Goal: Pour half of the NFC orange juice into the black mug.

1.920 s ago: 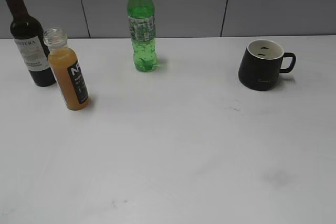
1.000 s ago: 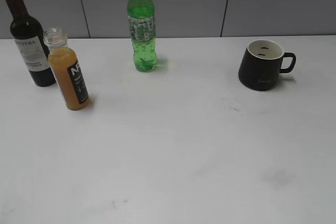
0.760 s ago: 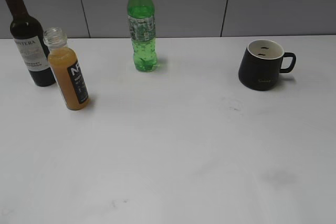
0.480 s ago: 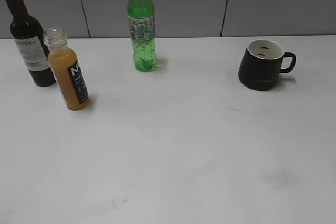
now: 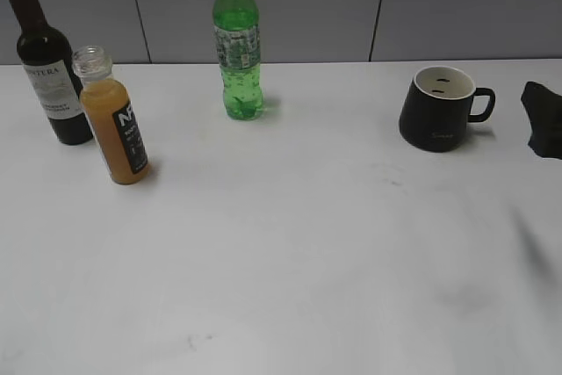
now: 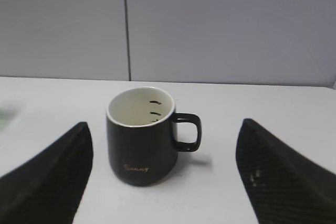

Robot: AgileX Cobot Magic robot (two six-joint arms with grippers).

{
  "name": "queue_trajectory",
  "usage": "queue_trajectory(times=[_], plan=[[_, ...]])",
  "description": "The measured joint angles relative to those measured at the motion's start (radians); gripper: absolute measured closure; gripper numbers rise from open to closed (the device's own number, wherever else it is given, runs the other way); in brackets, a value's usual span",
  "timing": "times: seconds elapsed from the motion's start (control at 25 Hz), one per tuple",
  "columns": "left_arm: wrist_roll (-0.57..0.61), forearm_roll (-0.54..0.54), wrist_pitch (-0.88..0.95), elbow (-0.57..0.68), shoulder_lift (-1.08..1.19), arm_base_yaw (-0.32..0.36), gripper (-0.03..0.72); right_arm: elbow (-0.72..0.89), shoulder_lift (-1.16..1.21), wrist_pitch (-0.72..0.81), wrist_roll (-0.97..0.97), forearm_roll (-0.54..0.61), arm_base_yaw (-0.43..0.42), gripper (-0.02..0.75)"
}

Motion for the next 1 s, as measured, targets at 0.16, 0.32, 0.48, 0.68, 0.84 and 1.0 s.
queue_trajectory(times=[0.16, 0.32, 0.48, 0.68, 0.84, 1.0], plan=[[0.000, 0.000, 0.000, 0.000, 0.000, 0.000, 0.485, -0.005, 0.181, -0.179, -0.031, 0.050, 0.000, 0.090], [0.000, 0.000, 0.000, 0.000, 0.000, 0.000, 0.485, -0.032, 0.325, -0.236, -0.046, 0.076, 0.000, 0.090], [0.000, 0.000, 0.000, 0.000, 0.000, 0.000, 0.485, -0.074, 0.456, -0.240, -0.053, 0.084, 0.000, 0.090], [0.000, 0.000, 0.000, 0.000, 0.000, 0.000, 0.485, -0.089, 0.549, -0.243, -0.055, 0.088, 0.000, 0.090], [0.000, 0.000, 0.000, 0.000, 0.000, 0.000, 0.485, -0.091, 0.559, -0.244, -0.056, 0.100, 0.000, 0.094], [0.000, 0.000, 0.000, 0.000, 0.000, 0.000, 0.485, -0.127, 0.576, -0.245, -0.056, 0.118, -0.022, 0.100]])
